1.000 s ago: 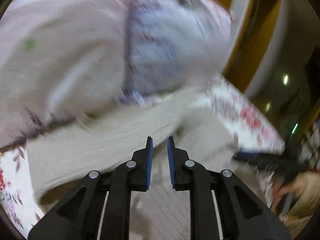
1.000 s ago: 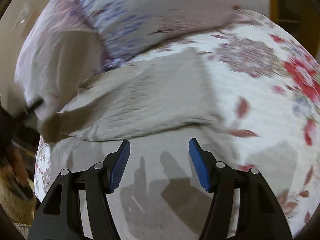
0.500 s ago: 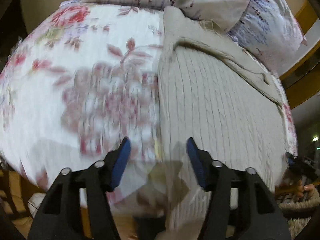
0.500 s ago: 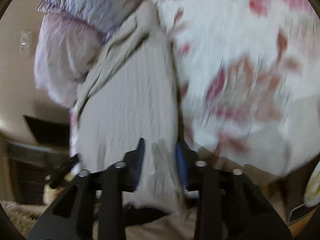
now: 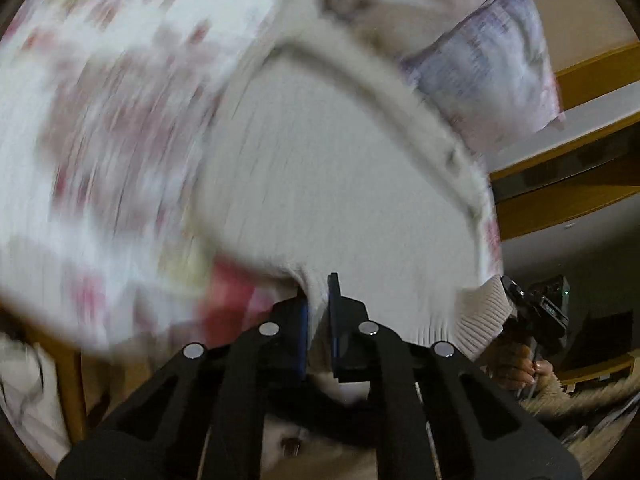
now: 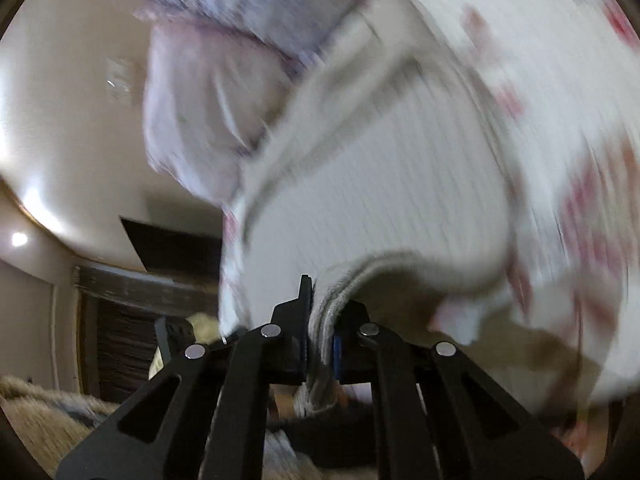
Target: Fold small clothes
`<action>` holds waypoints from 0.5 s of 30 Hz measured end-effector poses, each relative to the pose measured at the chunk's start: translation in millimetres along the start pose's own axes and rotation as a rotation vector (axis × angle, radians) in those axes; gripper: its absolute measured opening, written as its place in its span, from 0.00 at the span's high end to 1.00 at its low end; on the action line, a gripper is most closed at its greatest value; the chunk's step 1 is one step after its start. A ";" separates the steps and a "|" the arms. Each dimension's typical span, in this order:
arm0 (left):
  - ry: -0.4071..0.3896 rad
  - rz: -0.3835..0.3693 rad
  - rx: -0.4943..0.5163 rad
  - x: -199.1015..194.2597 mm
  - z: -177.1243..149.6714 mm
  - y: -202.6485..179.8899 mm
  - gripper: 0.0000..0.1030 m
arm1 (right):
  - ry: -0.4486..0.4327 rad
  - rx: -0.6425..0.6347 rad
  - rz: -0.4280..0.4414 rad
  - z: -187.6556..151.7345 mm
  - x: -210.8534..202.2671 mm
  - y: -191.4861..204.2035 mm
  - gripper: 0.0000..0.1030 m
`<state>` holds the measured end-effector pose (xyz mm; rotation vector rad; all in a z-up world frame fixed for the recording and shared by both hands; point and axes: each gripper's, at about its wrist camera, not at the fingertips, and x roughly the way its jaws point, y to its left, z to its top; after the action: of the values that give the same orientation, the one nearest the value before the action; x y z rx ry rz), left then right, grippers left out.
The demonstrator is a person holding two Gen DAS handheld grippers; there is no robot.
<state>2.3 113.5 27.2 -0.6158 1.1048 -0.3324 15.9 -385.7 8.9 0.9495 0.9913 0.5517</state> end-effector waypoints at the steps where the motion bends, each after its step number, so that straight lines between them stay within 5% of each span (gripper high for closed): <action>1: -0.041 -0.013 0.019 -1.1 22.1 -6.0 0.93 | -0.033 -0.018 0.014 15.8 0.6 6.1 0.92; 7: -0.331 0.006 0.133 7.6 174.9 -47.8 0.92 | -0.232 -0.120 0.006 133.8 29.9 43.9 0.92; 9: -0.344 0.048 0.124 21.8 206.2 -50.4 0.87 | -0.296 -0.106 -0.058 175.2 46.4 42.6 0.87; 10: -0.328 0.067 0.109 31.9 218.8 -49.7 0.77 | -0.308 -0.081 -0.099 190.7 56.2 38.8 0.79; 12: -0.254 0.165 0.083 53.0 235.6 -43.4 0.49 | -0.275 -0.011 -0.204 212.1 77.6 25.5 0.34; 15: -0.241 0.183 0.102 50.4 225.4 -26.4 0.29 | -0.258 0.019 -0.193 201.3 82.7 20.3 0.30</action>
<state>228.8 132.2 76.1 -0.4473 0.8987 -0.1510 232.9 -395.5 33.1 0.9043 0.8447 0.2508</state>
